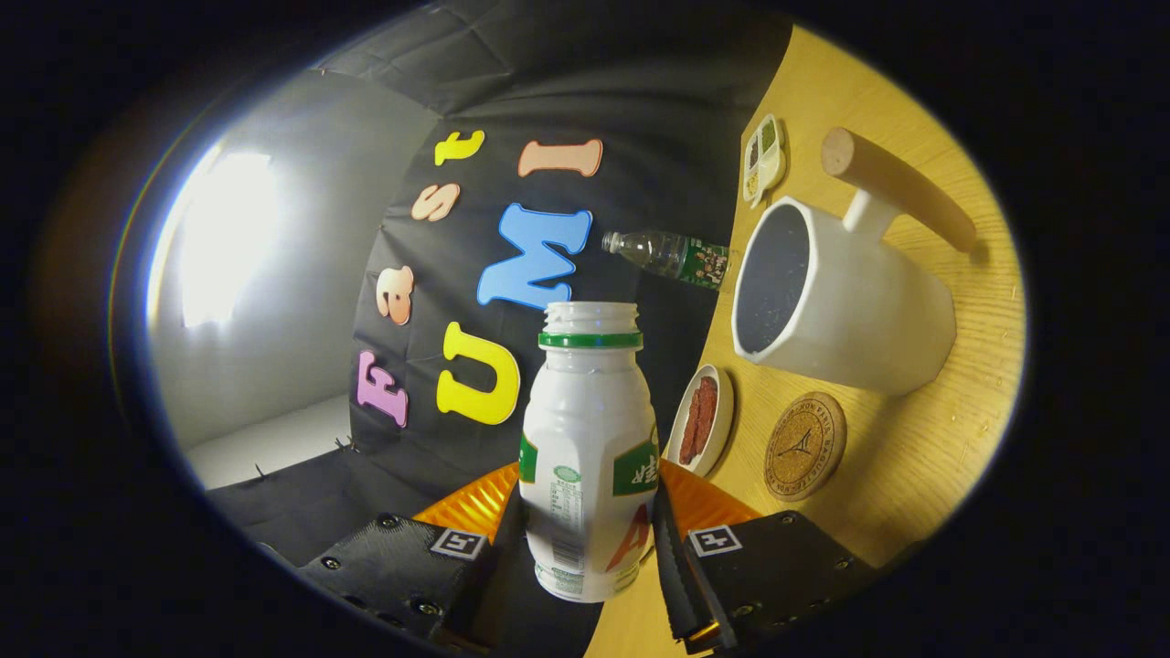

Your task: Take the bottle from table, then pour the juice into the cup, finally place the bottle on the coaster

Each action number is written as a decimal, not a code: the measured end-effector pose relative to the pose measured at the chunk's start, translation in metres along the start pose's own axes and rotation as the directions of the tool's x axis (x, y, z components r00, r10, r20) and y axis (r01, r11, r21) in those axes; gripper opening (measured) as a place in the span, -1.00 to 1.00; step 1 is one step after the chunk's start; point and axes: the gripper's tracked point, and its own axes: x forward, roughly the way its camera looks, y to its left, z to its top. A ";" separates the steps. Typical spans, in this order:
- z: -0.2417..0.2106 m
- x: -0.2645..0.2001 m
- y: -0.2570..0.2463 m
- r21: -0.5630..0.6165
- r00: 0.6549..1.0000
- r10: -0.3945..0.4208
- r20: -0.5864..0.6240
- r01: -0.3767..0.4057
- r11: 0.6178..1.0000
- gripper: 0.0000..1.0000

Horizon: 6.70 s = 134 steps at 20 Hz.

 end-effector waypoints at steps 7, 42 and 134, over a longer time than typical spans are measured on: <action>0.003 0.001 0.002 0.085 1.000 0.016 0.025 -0.019 0.996 0.31; 0.025 0.015 0.014 0.297 0.993 0.043 0.108 -0.073 0.952 0.31; 0.052 0.019 0.005 0.532 0.978 0.041 0.205 -0.147 0.834 0.30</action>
